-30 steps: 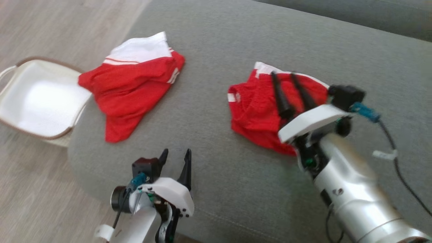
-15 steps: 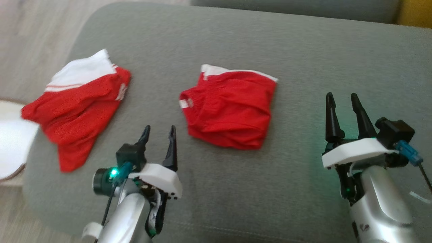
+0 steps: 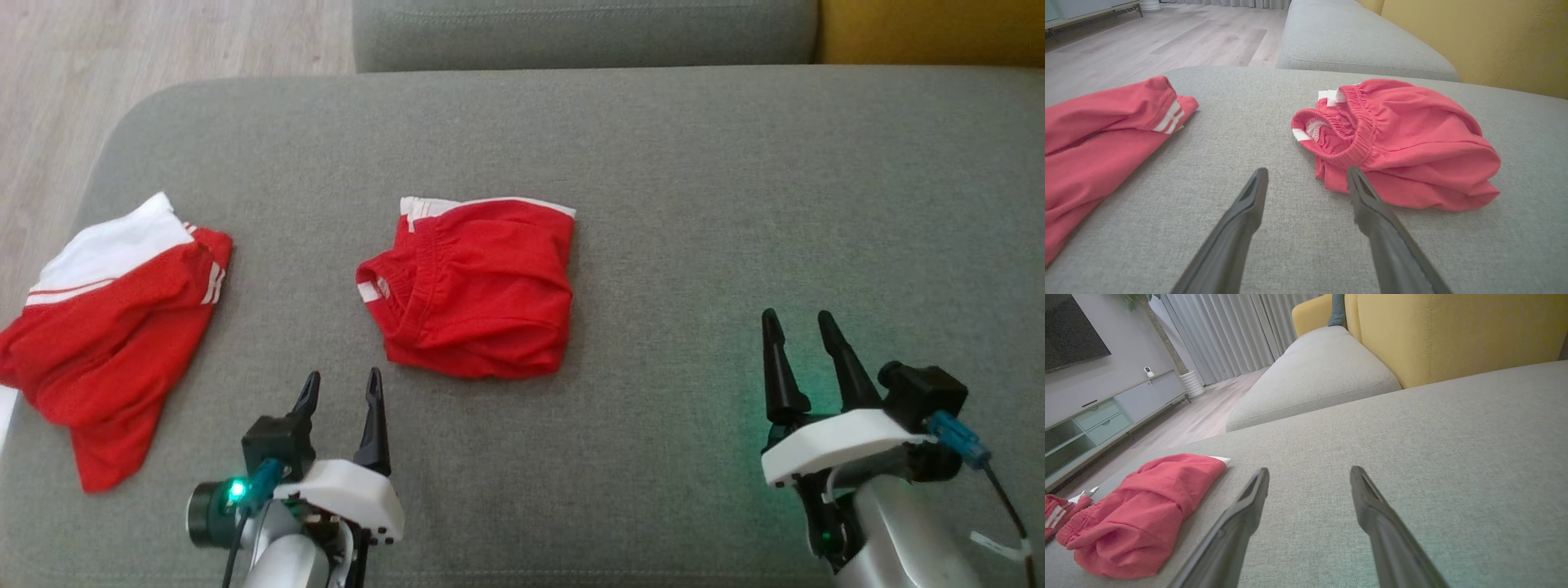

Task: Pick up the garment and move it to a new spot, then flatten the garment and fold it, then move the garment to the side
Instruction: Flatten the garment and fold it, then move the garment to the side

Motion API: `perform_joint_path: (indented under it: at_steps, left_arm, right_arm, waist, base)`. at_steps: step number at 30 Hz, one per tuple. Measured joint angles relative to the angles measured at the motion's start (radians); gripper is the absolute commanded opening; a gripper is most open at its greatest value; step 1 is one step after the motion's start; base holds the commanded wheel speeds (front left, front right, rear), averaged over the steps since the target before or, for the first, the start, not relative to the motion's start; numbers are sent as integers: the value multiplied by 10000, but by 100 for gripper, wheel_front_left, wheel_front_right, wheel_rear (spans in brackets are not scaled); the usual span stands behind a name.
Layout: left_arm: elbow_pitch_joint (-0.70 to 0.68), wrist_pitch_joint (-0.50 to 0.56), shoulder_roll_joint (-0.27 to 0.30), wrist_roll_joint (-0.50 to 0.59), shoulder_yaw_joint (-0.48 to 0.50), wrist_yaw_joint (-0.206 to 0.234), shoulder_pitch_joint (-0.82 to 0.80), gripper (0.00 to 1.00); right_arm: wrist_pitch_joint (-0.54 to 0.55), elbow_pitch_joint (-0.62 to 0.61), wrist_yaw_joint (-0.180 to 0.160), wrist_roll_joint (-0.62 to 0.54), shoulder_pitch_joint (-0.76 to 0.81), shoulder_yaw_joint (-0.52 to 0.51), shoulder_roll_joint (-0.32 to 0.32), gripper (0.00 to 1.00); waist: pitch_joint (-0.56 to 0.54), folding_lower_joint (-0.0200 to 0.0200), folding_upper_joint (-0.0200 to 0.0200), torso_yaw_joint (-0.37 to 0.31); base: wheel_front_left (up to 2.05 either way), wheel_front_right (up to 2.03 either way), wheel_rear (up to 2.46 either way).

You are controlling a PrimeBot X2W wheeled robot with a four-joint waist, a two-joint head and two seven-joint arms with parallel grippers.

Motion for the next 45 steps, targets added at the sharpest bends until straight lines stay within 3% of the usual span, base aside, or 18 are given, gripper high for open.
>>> perform_joint_path:
  at_steps: [4,11,17,25,27,29,30,37,45]
  left_arm:
    - [-15,0,2,-2,52,-86,95,100]
    - [-226,0,4,15,-293,-173,71,100]
    - [-422,0,10,44,-924,-259,-228,100]
    - [-456,0,17,-33,-1471,-159,-361,100]
    - [-512,0,13,-104,-1501,-150,-361,100]
    - [-537,0,19,-119,-1496,-146,-361,100]
    - [-541,0,19,-136,-1496,-105,-362,100]
    - [-487,0,23,-75,-1275,-105,-552,100]
    - [-376,0,23,27,-1229,-305,-1069,100]
  right_arm:
    - [0,25,0,119,8,190,4,100]
    - [0,583,0,1011,-323,1442,6,100]
    - [0,1321,0,1755,-1610,2336,0,100]
    - [0,3511,0,2232,-2872,2769,-25,100]
    - [0,3881,0,2274,-3118,2773,-29,92]
    - [0,4046,0,2307,-3356,2780,-42,40]
    - [0,4109,0,2401,-3475,2846,-50,0]
    - [0,3923,0,2694,-3661,3083,-40,0]
    - [0,3354,0,2376,-3525,3104,-46,0]
  waist:
    - [-111,0,0,-31]
    - [75,0,0,404]
    - [412,0,0,1171]
    - [889,0,0,2410]
    - [1018,0,0,2647]
    - [1154,0,0,2801]
    - [1219,0,-1,2847]
    - [1292,0,-1,2300]
    - [1155,0,0,578]
  base:
    - [0,0,0]
    - [0,0,0]
    - [0,0,0]
    - [0,0,0]
    - [0,0,0]
    - [0,0,0]
    - [0,0,0]
    - [0,0,0]
    - [0,0,0]
